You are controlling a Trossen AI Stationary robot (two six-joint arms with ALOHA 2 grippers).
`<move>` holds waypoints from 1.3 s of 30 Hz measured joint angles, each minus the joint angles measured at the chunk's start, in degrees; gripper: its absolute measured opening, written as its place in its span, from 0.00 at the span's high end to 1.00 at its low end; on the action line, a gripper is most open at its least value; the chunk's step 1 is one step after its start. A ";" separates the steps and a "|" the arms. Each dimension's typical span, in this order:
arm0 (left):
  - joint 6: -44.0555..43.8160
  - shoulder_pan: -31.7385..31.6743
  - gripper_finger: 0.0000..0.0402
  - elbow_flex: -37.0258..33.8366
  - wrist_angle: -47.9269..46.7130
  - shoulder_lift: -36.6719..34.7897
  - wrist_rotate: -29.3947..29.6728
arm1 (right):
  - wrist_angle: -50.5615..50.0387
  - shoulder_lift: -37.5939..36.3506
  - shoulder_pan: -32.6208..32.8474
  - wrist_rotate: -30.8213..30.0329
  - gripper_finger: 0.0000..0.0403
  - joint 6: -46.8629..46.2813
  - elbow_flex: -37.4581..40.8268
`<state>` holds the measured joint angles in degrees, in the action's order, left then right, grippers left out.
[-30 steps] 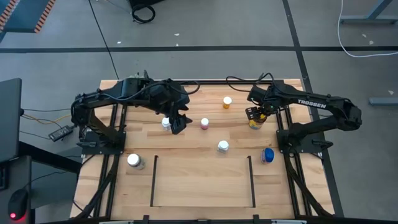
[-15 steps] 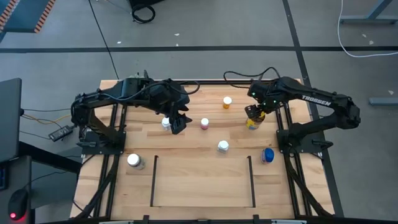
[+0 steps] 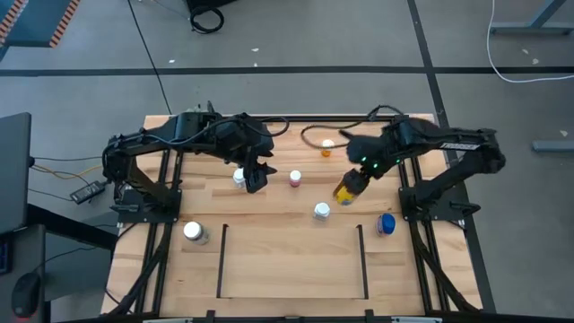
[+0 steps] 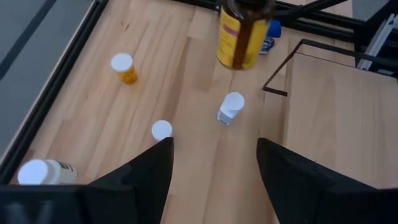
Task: Pick and place medicine bottles onto shelf by color
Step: Put the yellow pill bottle on the shelf
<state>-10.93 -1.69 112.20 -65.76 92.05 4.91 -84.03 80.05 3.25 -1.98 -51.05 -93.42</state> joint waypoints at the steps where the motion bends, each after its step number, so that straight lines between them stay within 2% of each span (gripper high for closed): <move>1: 0.70 0.00 0.40 0.00 0.02 0.00 0.00 | 0.13 1.41 1.08 -0.04 0.43 0.03 -2.05; 9: 2.59 -0.11 0.39 0.00 -0.62 0.00 0.15 | -0.88 11.93 11.57 -0.89 0.43 2.08 -19.79; 15: 2.70 -0.11 0.39 0.00 -0.90 0.00 0.13 | -1.56 18.67 19.66 -0.92 0.43 5.93 -27.53; 22: 4.61 -0.11 0.40 0.00 -0.92 0.02 0.00 | -4.62 23.33 24.52 -0.33 0.42 4.52 -28.43; 28: 4.15 -0.06 0.40 0.00 -0.14 0.02 -0.02 | -4.68 23.36 24.65 -0.16 0.40 0.27 -28.43; 39: 1.06 0.27 0.41 0.00 0.94 0.02 -0.70 | 1.83 22.82 24.69 0.05 0.37 0.22 -28.45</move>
<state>-9.87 -1.43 112.20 -64.82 92.07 4.21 -82.20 102.87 27.94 -1.93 -50.83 -121.86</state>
